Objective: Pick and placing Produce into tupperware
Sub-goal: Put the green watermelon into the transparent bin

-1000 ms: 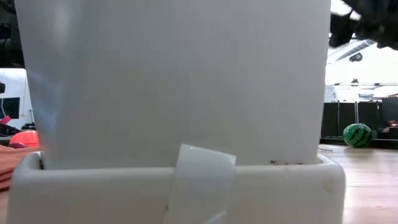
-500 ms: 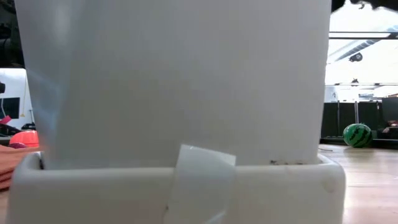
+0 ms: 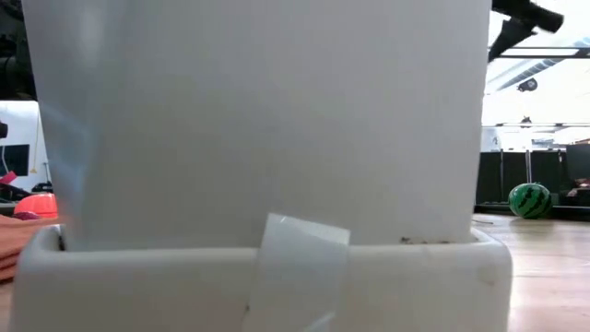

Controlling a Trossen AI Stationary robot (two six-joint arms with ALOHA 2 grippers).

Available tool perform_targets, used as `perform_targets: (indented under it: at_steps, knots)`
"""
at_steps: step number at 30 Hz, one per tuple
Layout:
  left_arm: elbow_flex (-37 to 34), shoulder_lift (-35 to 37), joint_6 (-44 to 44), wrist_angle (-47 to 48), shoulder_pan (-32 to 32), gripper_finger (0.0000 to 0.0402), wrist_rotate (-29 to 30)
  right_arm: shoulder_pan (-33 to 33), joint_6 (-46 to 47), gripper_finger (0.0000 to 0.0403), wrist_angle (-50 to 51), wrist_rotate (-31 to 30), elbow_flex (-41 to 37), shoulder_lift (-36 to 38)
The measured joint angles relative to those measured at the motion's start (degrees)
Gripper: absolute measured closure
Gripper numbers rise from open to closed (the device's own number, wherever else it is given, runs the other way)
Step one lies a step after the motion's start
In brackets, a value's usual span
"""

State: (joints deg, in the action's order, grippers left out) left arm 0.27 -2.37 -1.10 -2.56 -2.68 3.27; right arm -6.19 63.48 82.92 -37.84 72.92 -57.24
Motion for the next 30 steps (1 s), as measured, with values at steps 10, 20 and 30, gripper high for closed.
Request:
perform_targets:
  at_steps: [10, 20, 30]
  knots:
    - [0.0, -0.7, -10.0, 0.1, 0.0, 0.0114, 1.4, -2.6, 0.1, 0.0129, 7.1, 14.2, 1.0, -9.9]
    - [0.0, -1.5, -31.9, 0.0, 0.0, 0.0114, 1.7, -22.5, -1.7, 0.0129, 7.1, 19.1, -9.1, -9.2]
    - [0.0, -1.5, -35.0, 0.0, 0.0, 0.0114, 1.7, -28.7, -2.2, 0.0129, 3.7, 13.8, -18.4, -9.3]
